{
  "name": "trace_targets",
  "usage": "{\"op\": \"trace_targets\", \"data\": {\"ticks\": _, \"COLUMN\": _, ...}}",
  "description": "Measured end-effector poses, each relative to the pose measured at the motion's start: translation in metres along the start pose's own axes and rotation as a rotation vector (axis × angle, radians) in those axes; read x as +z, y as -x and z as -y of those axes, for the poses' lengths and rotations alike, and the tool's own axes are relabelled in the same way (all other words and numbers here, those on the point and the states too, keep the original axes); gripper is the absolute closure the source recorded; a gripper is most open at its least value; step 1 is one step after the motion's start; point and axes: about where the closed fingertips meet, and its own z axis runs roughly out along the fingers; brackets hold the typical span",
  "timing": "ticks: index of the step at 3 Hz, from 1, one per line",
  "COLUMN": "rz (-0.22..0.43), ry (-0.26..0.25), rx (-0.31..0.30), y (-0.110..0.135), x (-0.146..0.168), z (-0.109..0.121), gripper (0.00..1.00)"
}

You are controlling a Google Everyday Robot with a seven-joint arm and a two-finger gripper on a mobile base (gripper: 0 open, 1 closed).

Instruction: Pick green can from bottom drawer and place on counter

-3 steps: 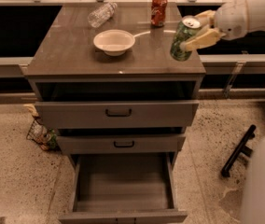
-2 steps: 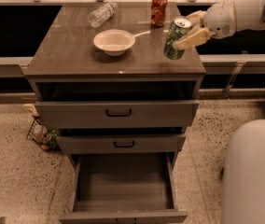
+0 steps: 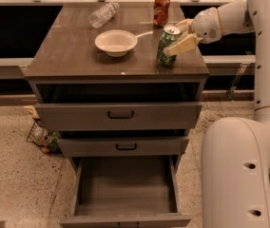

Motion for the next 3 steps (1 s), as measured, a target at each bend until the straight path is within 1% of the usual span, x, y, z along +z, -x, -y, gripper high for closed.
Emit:
{"op": "trace_targets", "data": {"ticks": 1, "rz": -0.012, "ry": 0.008, "rx": 0.015, "y": -0.0054, "x": 0.0088, "z": 0.0031, "gripper": 0.36}}
{"op": "trace_targets", "data": {"ticks": 2, "rz": -0.018, "ry": 0.001, "rx": 0.021, "y": -0.0063, "x": 0.0093, "z": 0.0055, "gripper": 0.13}}
{"op": "trace_targets", "data": {"ticks": 3, "rz": -0.017, "ry": 0.001, "rx": 0.028, "y": -0.0056, "x": 0.0078, "z": 0.0052, "gripper": 0.00}}
